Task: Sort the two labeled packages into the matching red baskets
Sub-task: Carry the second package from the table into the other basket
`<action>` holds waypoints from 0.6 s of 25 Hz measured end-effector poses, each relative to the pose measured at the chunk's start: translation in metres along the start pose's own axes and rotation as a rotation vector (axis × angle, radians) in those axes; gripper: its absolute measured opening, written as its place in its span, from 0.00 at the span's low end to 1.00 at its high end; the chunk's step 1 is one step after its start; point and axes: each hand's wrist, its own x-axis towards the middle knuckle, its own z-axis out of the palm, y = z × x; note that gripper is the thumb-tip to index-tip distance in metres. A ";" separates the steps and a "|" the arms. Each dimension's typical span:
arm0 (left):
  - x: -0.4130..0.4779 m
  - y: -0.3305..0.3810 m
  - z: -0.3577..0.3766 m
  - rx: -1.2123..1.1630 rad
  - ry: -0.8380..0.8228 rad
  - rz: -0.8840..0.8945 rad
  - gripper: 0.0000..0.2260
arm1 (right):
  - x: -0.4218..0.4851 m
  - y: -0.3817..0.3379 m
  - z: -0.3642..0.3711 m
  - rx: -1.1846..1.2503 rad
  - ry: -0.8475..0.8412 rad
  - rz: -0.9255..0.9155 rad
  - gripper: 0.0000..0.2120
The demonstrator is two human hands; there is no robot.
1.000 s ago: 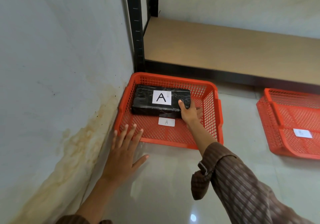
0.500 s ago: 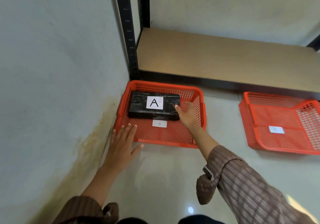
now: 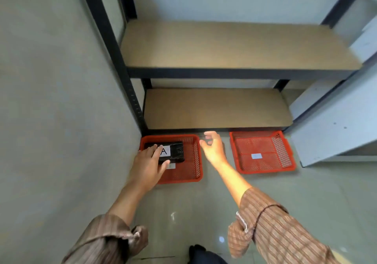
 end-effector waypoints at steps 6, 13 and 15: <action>-0.037 0.097 -0.152 -0.005 0.014 0.148 0.22 | -0.082 -0.110 -0.124 -0.022 0.103 -0.039 0.09; -0.080 0.211 -0.238 0.044 0.001 0.400 0.18 | -0.176 -0.151 -0.253 -0.054 0.310 -0.028 0.06; -0.087 0.245 -0.245 0.046 0.000 0.480 0.17 | -0.197 -0.148 -0.286 -0.068 0.360 -0.023 0.06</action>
